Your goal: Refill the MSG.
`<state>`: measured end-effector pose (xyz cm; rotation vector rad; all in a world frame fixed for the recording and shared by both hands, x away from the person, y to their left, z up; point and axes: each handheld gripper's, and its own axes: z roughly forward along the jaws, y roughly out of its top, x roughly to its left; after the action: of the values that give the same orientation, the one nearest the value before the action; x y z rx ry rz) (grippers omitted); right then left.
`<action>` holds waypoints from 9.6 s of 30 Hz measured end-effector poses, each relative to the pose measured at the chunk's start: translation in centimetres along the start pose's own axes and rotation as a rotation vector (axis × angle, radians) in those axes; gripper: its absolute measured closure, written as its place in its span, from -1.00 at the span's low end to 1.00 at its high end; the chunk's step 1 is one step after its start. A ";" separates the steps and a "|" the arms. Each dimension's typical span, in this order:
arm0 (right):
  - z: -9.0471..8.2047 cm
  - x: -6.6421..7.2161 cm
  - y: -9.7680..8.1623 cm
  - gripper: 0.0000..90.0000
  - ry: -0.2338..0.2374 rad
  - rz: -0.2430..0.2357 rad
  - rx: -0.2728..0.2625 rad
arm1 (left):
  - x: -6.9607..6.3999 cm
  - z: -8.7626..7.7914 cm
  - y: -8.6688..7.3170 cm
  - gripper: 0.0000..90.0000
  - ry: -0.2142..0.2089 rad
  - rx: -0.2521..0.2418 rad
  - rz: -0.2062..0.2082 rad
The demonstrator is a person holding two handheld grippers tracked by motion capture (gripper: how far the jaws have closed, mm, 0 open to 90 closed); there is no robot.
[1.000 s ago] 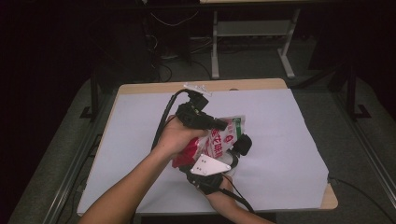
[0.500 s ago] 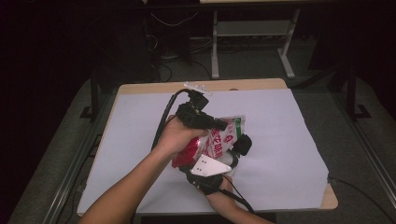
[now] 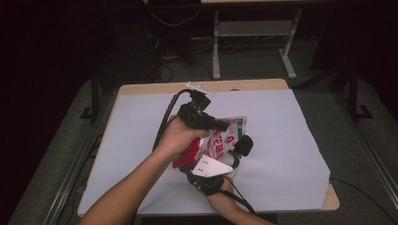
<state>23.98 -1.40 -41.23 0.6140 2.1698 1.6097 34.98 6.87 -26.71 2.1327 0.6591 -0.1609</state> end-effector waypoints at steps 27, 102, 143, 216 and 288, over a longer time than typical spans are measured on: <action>-0.1 -0.2 0.2 1.00 0.000 -0.002 -0.008 | -0.1 0.3 0.2 1.00 0.001 0.000 -0.002; -0.2 -0.4 0.3 1.00 0.006 0.013 -0.022 | -0.1 1.0 0.4 1.00 0.007 0.015 0.001; -0.2 -0.4 0.4 1.00 0.007 0.010 -0.030 | -0.2 1.2 0.4 1.00 0.005 0.011 -0.004; -0.3 -0.5 0.6 1.00 0.007 0.009 -0.050 | -0.4 2.4 0.9 1.00 0.031 0.055 0.015; -0.4 -0.6 1.1 1.00 0.006 0.004 -0.065 | -0.5 3.0 0.7 1.00 0.029 0.055 0.010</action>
<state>24.42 -1.75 -40.10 0.5944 2.1126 1.6792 35.32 4.01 -27.84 2.1948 0.6676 -0.1446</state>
